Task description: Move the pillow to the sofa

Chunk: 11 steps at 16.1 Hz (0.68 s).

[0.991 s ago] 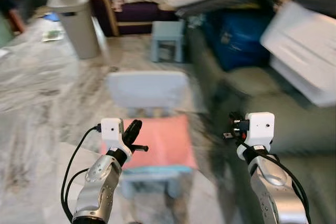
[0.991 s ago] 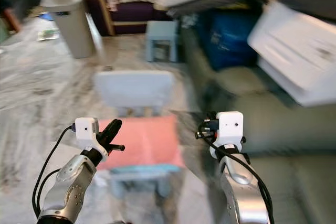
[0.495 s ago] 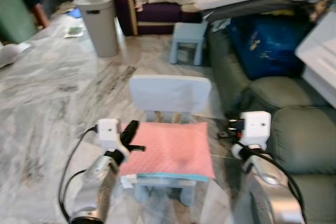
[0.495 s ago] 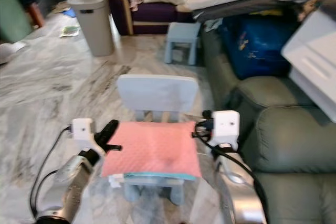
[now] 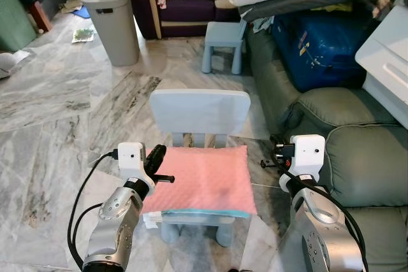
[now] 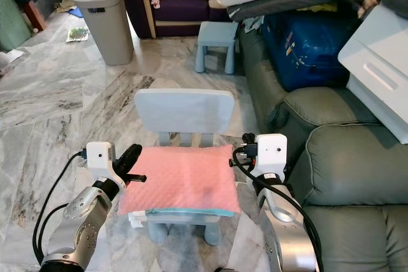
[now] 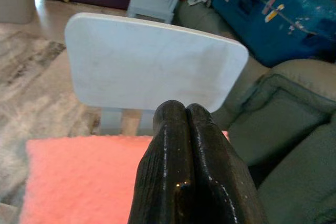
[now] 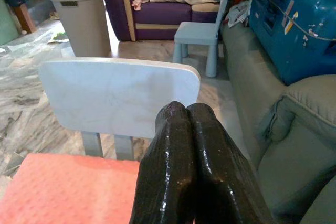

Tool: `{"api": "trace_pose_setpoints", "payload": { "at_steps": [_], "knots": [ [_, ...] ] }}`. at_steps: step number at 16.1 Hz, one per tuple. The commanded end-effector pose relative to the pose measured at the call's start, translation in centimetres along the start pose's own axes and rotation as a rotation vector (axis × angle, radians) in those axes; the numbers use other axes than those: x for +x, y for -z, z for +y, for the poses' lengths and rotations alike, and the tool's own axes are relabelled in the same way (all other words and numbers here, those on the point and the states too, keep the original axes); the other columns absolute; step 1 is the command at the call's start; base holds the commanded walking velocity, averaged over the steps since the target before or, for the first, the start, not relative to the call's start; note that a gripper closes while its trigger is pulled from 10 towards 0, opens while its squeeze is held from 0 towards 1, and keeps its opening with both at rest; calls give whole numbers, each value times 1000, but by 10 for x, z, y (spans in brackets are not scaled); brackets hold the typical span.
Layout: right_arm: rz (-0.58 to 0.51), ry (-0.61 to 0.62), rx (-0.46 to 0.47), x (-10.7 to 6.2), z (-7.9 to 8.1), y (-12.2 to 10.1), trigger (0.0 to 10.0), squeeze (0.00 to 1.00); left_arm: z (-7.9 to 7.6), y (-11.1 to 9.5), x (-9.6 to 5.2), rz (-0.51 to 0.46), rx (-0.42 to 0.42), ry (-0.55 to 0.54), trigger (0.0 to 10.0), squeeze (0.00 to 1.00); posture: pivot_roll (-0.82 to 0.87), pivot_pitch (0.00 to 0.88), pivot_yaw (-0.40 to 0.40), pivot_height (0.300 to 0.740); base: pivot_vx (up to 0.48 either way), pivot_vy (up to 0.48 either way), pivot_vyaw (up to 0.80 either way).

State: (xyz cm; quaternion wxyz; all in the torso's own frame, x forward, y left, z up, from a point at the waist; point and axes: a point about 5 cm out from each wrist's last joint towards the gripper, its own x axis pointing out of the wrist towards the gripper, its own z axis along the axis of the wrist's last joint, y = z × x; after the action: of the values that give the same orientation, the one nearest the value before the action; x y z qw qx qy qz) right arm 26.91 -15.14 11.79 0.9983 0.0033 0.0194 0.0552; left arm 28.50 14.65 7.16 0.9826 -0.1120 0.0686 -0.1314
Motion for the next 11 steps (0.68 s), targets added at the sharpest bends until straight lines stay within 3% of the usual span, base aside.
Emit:
{"api": "trace_pose_setpoints", "payload": {
  "at_steps": [1, 4, 11],
  "knots": [
    [-19, 0, 5, -2, 0, -3, 10000, 0, 5, -3, -1, -9, 38, -31, 10000, 0, -127, 126, 33, 740, 0, 0, 0],
    [-12, -8, 11, -6, -1, -1, 10000, 0, 13, 0, -7, -2, 52, -75, 10000, 0, -127, 127, 33, 740, 0, 0, 0],
    [11, -50, 18, -11, 4, 4, 10000, 0, 12, 11, -20, 25, 63, -82, 10000, 0, -118, 154, 29, 740, 0, 0, 0]
  ]
}}
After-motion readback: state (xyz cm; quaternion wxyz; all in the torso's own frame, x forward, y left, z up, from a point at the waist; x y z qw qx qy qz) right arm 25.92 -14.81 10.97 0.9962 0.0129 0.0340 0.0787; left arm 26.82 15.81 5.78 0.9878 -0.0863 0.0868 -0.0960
